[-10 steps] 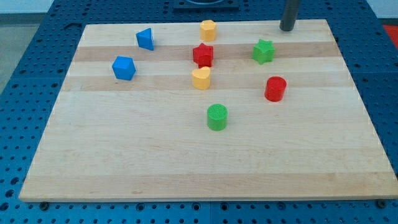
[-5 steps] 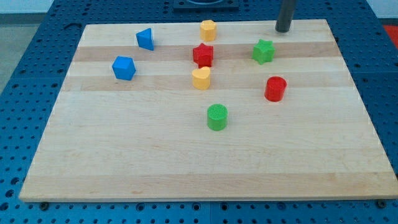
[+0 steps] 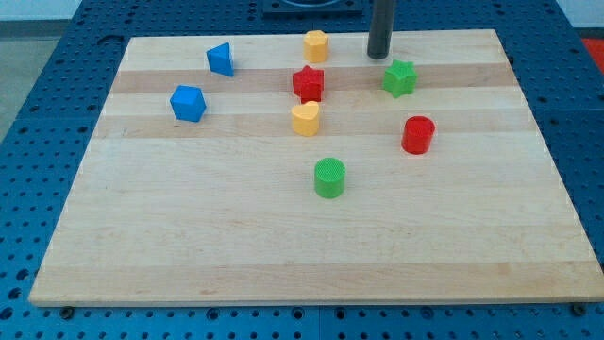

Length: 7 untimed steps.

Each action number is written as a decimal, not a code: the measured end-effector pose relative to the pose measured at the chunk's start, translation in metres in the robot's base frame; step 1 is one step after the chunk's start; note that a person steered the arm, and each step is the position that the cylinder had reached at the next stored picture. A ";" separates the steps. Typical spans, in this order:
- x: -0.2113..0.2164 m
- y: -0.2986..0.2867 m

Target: Slide the green star down a bit

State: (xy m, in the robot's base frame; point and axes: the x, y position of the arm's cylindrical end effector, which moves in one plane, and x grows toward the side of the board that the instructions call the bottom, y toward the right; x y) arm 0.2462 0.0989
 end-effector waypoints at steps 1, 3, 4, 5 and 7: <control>0.010 0.000; 0.026 0.000; 0.030 0.000; 0.042 0.000; 0.044 0.002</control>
